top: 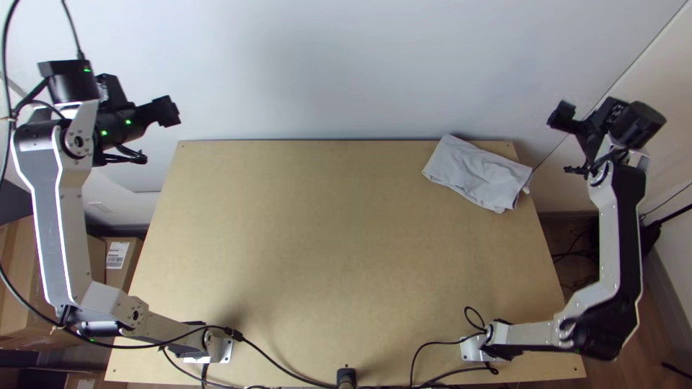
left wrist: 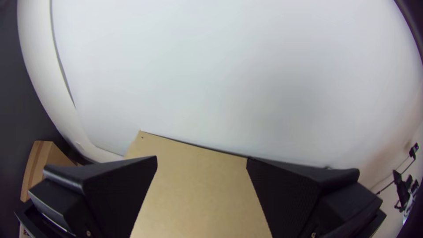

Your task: Fold the t-shirt

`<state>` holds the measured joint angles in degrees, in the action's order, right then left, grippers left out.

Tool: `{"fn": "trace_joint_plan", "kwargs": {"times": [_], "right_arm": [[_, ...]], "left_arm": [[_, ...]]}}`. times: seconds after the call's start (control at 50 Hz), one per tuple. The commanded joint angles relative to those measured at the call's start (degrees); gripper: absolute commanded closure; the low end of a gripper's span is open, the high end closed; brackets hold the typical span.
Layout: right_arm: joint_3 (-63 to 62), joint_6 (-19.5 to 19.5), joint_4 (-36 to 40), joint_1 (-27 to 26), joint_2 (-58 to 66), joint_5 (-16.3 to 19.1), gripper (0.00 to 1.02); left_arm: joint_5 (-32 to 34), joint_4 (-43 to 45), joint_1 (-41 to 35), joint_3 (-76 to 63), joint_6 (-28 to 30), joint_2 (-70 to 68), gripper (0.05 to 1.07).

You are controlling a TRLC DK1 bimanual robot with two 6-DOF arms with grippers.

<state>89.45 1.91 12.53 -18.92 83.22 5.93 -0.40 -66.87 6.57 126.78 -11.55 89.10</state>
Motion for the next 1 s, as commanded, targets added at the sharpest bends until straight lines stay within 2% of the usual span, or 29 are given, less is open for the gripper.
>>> {"fn": "trace_joint_plan", "kwargs": {"times": [0.0,0.08,0.24,0.46,0.6,0.74,0.86,0.98], "right_arm": [[-2.88,-1.74,-6.12,3.98,-9.39,-0.31,0.04],[-5.25,-0.33,-9.81,6.7,-14.23,-0.48,0.04],[-10.0,-0.15,-8.93,11.89,-23.54,-2.77,0.04],[-26.96,0.2,-8.76,20.59,-42.88,-4.0,0.04],[-37.33,1.25,-7.17,25.33,-54.13,-8.13,0.04],[-43.31,5.47,-3.66,25.6,-62.57,-9.1,0.04],[-46.73,6.35,0.56,25.6,-68.63,-9.54,0.04],[-50.6,6.17,1.53,25.25,-76.89,-9.98,0.04]], "left_arm": [[0.67,1.57,1.61,-2.33,0.39,-4.46,0.09],[0.67,3.41,1.96,-6.9,0.48,-8.06,0.09],[0.67,14.66,2.05,-26.41,2.5,-21.86,0.09],[0.67,22.05,1.96,-50.05,5.66,-39.97,0.09],[0.67,23.8,1.78,-60.95,6.1,-49.72,0.09],[0.67,27.58,1.87,-71.15,6.1,-59.57,0.09],[0.76,34.44,1.52,-80.9,6.37,-71.96,0.09],[0.76,36.02,0.55,-87.49,6.63,-82.16,0.09]]}}
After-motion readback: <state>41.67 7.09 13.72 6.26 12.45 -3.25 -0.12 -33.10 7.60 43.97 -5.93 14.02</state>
